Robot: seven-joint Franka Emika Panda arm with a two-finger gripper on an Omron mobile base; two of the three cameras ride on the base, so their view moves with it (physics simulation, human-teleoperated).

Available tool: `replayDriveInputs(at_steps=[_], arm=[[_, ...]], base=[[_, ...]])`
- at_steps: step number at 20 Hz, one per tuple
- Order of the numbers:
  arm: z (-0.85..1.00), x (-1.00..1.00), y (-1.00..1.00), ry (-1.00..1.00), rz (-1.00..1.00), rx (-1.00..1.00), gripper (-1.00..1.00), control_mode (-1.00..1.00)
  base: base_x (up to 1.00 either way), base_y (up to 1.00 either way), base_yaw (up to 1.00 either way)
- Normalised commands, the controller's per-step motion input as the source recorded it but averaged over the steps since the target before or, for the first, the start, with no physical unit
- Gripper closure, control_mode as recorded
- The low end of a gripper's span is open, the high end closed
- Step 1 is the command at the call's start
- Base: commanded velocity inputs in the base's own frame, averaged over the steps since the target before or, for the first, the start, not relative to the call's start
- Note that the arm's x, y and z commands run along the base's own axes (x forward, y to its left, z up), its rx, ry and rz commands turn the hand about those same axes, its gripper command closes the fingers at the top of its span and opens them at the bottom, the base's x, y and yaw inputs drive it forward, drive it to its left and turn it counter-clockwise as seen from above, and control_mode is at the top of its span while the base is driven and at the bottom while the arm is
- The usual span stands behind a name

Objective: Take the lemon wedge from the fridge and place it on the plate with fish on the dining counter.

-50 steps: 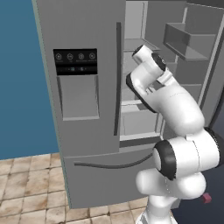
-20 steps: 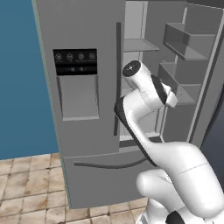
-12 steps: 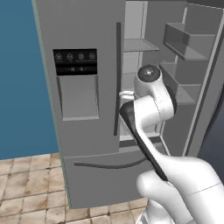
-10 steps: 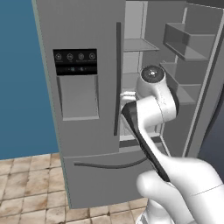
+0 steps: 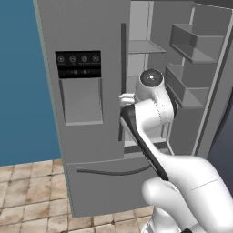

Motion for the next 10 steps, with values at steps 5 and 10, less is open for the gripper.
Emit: replayDriveInputs(at_steps=[5,10], arm=[[0.12,0.82,0.20,0.00,0.07,0.00,-1.00,-1.00],[0.02,0.95,0.10,0.00,0.09,0.00,-1.00,-1.00]], base=[[0.00,0.00,0.00],[0.00,0.00,0.00]])
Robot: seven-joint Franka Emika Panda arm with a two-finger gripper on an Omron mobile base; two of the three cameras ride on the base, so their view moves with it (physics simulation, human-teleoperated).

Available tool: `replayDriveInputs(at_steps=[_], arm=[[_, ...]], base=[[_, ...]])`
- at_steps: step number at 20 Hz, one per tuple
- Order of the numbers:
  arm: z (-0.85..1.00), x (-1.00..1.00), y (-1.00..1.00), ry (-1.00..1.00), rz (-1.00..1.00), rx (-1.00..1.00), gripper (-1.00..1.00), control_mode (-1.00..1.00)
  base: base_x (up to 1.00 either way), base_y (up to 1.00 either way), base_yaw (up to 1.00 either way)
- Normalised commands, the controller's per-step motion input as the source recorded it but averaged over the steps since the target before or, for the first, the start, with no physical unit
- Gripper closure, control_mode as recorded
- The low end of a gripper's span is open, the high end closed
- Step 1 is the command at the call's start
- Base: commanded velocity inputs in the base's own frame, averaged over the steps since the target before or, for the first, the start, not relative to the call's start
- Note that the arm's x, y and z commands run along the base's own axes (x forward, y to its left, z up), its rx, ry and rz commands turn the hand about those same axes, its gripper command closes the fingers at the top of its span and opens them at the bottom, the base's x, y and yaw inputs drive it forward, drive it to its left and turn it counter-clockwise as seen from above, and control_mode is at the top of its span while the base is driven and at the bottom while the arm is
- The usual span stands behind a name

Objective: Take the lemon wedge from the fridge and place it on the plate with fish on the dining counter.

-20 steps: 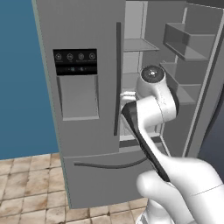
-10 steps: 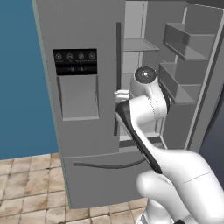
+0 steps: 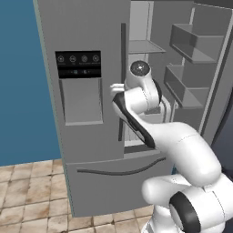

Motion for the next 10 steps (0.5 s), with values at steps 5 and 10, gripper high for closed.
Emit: replayDriveInputs(at_steps=[5,10], arm=[[-0.09,0.80,-0.13,0.00,0.18,0.01,-1.00,-1.00],[-0.05,0.31,-0.01,-0.02,0.20,0.02,-1.00,-1.00]], base=[[0.00,0.00,0.00],[0.00,0.00,0.00]])
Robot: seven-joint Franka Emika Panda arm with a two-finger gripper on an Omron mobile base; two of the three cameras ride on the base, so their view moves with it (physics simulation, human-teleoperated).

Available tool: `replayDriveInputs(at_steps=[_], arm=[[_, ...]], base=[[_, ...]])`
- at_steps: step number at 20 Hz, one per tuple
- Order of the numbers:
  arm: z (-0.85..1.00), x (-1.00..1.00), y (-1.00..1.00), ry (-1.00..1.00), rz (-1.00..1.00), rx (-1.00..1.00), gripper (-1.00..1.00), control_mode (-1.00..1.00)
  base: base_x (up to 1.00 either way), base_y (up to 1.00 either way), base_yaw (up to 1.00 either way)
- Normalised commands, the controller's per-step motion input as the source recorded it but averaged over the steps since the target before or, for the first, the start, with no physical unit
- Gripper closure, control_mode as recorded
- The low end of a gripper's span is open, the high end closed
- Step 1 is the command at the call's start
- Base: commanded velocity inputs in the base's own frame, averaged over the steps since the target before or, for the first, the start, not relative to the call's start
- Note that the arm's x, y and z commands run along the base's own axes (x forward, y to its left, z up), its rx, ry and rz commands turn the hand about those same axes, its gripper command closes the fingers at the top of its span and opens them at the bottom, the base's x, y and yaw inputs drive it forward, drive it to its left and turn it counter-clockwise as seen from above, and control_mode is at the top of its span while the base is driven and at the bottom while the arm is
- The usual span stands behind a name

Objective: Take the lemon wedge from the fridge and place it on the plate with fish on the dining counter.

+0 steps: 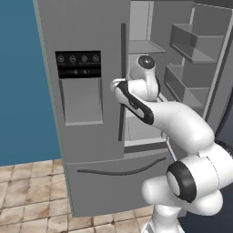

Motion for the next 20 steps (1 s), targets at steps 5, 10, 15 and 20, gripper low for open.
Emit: replayDriveInputs(at_steps=[5,10,15,20], arm=[[0.00,0.30,0.10,-0.04,0.05,0.01,-1.00,-1.00],[-0.01,0.31,0.06,0.00,0.00,0.00,-1.00,-1.00],[-0.01,0.35,0.07,0.00,-0.01,0.00,-1.00,-1.00],[-0.03,0.39,0.00,0.00,0.00,0.00,-1.00,-1.00]], base=[[0.00,0.00,0.00],[0.00,0.00,0.00],[0.00,0.00,0.00],[0.00,0.00,0.00]])
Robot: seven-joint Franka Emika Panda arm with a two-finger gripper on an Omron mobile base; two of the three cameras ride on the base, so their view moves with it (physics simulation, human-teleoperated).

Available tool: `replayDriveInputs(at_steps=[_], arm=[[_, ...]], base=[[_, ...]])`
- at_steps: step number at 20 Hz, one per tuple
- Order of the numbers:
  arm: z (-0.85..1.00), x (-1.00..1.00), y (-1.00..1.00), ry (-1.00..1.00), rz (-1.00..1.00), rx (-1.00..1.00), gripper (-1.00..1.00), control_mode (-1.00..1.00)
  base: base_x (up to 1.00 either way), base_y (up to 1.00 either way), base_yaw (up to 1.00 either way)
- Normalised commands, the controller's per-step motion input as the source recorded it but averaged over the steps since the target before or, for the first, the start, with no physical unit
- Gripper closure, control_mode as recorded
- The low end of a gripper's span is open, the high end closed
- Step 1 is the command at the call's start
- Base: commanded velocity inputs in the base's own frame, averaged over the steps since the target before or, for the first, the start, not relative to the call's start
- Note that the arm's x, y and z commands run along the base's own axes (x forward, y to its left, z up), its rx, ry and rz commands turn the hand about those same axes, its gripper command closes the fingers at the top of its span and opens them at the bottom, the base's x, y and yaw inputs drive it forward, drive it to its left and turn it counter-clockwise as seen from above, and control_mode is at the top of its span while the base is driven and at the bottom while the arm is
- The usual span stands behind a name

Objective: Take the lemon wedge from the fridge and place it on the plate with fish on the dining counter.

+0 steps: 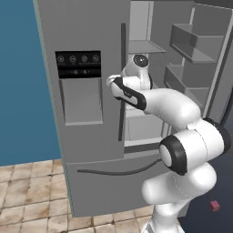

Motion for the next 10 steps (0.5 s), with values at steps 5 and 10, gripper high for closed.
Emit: replayDriveInputs(at_steps=[5,10], arm=[[-0.10,0.41,0.00,0.00,0.00,0.00,-1.00,-1.00],[-0.14,0.40,0.02,0.00,0.00,0.00,1.00,-1.00]], base=[[0.00,0.00,0.00],[0.00,0.00,0.00]])
